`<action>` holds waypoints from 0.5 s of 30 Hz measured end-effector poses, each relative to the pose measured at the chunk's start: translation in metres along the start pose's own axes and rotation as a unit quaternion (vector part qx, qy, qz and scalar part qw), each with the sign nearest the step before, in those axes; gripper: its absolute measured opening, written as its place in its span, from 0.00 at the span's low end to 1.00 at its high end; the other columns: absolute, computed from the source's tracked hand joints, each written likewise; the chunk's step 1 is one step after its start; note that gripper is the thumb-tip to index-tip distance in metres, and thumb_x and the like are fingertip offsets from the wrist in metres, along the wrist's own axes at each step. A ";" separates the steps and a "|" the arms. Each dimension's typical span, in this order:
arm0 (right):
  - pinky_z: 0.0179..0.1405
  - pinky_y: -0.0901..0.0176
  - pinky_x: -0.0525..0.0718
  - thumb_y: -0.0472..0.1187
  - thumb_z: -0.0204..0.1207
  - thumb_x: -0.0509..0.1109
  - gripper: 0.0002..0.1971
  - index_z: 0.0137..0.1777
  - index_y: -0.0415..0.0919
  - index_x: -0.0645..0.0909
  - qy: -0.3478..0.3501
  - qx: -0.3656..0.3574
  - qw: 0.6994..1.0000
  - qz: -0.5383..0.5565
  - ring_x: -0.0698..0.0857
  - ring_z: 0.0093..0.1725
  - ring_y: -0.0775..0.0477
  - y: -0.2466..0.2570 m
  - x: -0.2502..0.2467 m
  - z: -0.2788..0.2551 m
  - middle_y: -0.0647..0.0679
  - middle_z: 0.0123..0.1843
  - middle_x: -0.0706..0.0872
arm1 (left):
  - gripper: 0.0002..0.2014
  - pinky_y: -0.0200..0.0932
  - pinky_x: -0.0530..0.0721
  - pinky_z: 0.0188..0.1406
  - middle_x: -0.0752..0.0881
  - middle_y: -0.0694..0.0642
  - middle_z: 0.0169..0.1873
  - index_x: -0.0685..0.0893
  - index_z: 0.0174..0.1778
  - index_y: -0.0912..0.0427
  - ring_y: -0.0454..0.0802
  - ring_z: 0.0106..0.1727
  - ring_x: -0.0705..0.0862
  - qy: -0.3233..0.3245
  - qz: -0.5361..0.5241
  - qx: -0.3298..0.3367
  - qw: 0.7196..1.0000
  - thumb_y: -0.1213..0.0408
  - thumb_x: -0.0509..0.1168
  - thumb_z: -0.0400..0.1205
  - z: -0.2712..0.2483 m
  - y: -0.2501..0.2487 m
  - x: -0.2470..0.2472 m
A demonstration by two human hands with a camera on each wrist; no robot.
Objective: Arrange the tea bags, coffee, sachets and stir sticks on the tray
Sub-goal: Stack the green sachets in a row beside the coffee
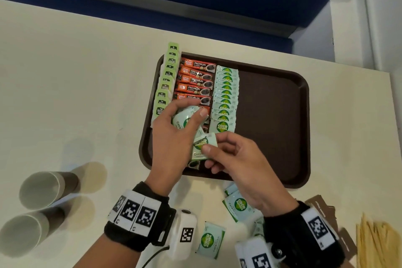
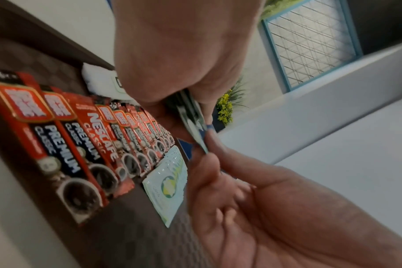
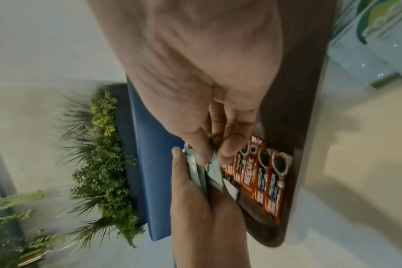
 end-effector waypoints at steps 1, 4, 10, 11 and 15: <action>0.41 0.58 0.88 0.39 0.81 0.82 0.14 0.63 0.35 0.87 -0.008 -0.005 1.000 -0.012 0.91 0.42 0.46 0.002 -0.006 0.001 0.35 0.47 0.93 | 0.08 0.41 0.89 0.65 0.95 0.43 0.56 0.93 0.58 0.51 0.40 0.64 0.91 -0.003 0.008 0.003 1.000 0.61 0.80 0.84 0.001 -0.001 -0.002; 0.44 0.56 0.86 0.41 0.83 0.80 0.09 0.59 0.40 0.89 -0.047 -0.034 0.996 -0.065 0.91 0.45 0.50 0.011 -0.027 0.004 0.40 0.50 0.96 | 0.07 0.54 0.91 0.67 0.95 0.43 0.57 0.94 0.58 0.50 0.43 0.64 0.92 -0.010 0.007 -0.011 1.000 0.60 0.79 0.85 0.006 0.004 -0.012; 0.52 0.53 0.88 0.39 0.84 0.78 0.09 0.62 0.39 0.88 -0.099 -0.067 0.993 -0.018 0.95 0.51 0.48 0.019 -0.047 0.004 0.46 0.54 0.97 | 0.06 0.58 0.94 0.64 0.96 0.40 0.52 0.98 0.54 0.43 0.42 0.57 0.94 0.136 0.076 -0.111 0.982 0.55 0.81 0.82 0.004 0.018 0.000; 0.53 0.53 0.89 0.39 0.84 0.78 0.10 0.63 0.39 0.88 -0.091 -0.068 0.993 -0.017 0.95 0.52 0.47 0.020 -0.046 0.005 0.46 0.54 0.97 | 0.07 0.56 0.93 0.66 0.96 0.40 0.51 0.98 0.54 0.43 0.42 0.57 0.94 0.149 0.093 -0.121 0.977 0.52 0.82 0.81 0.002 0.019 0.003; 0.53 0.56 0.92 0.40 0.84 0.78 0.07 0.60 0.44 0.91 -0.084 -0.089 0.990 -0.065 0.95 0.55 0.51 0.025 -0.049 0.005 0.53 0.55 0.97 | 0.10 0.51 0.92 0.63 0.96 0.39 0.49 0.98 0.53 0.43 0.42 0.54 0.94 0.140 0.146 -0.120 0.972 0.47 0.83 0.79 0.000 0.023 0.007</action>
Point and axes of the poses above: each hand's wrist, its own z-axis towards the middle knuckle, its own x-axis out of the palm, y = z × x, the point moved 8 cm from there along z, towards the middle knuckle
